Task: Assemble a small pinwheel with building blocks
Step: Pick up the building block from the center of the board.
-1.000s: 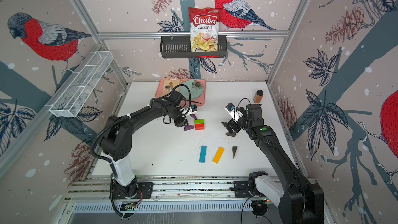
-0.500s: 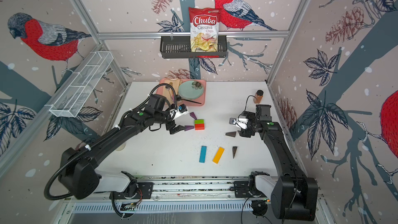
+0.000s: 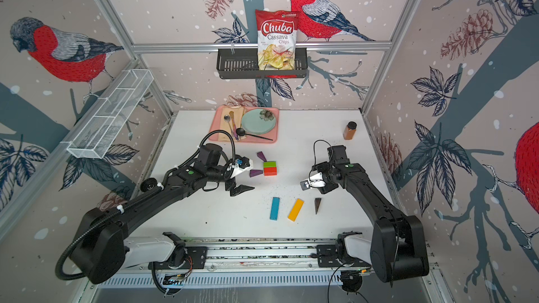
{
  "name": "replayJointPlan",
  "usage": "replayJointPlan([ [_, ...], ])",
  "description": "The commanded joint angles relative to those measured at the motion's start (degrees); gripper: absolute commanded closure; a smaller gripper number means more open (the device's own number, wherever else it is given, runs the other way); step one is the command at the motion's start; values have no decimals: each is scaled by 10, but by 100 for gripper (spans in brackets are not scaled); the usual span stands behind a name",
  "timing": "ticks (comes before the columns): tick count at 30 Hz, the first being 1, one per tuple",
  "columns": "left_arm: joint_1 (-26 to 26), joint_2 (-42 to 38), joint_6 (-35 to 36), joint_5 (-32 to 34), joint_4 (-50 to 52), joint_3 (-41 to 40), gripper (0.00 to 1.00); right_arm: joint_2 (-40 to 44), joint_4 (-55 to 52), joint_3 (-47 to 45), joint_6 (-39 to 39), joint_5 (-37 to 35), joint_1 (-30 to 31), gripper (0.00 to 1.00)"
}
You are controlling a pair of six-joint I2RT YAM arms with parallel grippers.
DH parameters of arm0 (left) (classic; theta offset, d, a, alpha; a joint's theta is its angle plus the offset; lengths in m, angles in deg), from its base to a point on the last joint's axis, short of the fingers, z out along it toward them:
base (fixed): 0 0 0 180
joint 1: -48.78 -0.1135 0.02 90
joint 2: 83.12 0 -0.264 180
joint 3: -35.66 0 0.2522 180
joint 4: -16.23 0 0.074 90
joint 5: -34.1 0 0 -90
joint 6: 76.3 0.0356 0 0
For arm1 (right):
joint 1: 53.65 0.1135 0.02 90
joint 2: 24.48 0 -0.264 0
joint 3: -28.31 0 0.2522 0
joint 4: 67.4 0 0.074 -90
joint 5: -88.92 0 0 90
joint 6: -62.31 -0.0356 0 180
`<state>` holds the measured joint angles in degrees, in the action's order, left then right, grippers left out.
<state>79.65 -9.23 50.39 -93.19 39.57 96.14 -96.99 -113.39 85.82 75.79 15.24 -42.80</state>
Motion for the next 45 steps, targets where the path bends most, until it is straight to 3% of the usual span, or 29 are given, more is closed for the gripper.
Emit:
replayJointPlan([
  [1,0,7,4,7,-15,14,2,-21,-6,8,-5,-15,-3,28],
  [4,0,0,-1,11,-39,1,2,-30,-5,7,-7,-23,-3,31],
  [6,0,-2,-7,14,-51,-3,2,-40,-18,9,-13,-33,-2,49],
  [7,0,-3,-9,14,-53,-1,2,-48,-32,15,-19,-36,-2,51],
  [14,-1,2,-21,15,-69,-2,2,-86,-57,47,-41,-34,-7,45],
  [22,0,12,-34,21,-76,-2,2,-119,-48,55,-51,-36,-3,44],
  [42,-1,59,0,23,-35,40,2,-185,-34,85,-68,-44,-11,50],
  [45,-2,65,3,23,-35,42,2,-189,-43,89,-67,-49,-12,55],
])
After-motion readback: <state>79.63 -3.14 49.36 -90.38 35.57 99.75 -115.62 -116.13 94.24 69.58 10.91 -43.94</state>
